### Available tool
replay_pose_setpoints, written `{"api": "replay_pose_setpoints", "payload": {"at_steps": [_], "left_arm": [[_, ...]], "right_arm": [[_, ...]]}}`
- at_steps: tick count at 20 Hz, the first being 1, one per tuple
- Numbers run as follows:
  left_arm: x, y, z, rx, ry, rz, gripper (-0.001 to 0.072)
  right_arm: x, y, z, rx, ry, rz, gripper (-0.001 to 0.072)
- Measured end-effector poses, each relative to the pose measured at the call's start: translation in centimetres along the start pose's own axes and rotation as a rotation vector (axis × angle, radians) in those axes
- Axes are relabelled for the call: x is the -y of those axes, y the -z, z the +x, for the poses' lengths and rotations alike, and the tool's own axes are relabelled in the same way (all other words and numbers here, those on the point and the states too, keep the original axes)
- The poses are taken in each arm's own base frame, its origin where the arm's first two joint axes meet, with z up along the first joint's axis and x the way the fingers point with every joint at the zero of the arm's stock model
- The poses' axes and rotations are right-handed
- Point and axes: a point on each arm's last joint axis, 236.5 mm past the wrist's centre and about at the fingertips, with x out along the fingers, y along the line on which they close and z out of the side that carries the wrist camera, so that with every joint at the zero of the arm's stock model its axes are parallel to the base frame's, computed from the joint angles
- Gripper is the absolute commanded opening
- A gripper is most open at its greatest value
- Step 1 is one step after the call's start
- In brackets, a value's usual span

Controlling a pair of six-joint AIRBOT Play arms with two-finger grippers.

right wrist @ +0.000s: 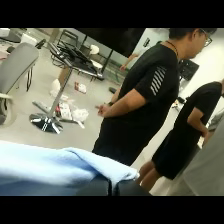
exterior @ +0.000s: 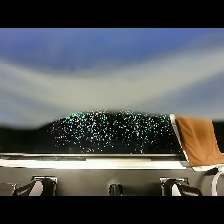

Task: Fold the shirts.

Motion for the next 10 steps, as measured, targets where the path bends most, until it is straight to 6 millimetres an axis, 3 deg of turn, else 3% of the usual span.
{"api": "replay_pose_setpoints", "payload": {"at_steps": [3, 5, 8, 10], "left_arm": [[-1.8, 2.7, 0.6, -0.103, -0.055, 0.014, 0.0035], [-3.5, 6.6, 2.3, -0.236, -0.075, 0.003, 0.0034], [-7.0, 18.2, 6.4, -0.587, -0.078, -0.052, 0.0034], [-8.7, 28.0, 8.7, -0.841, -0.055, -0.103, 0.0035]], "right_arm": [[-1.0, 3.3, 1.7, -0.130, -0.052, 0.034, 0.0054], [-3.2, 8.3, 4.6, -0.320, -0.162, 0.063, 0.0053], [-8.5, 18.6, 9.2, -0.680, -0.414, 0.106, 0.0053], [-12.0, 26.0, 12.3, -0.883, -0.553, 0.142, 0.0053]]}}
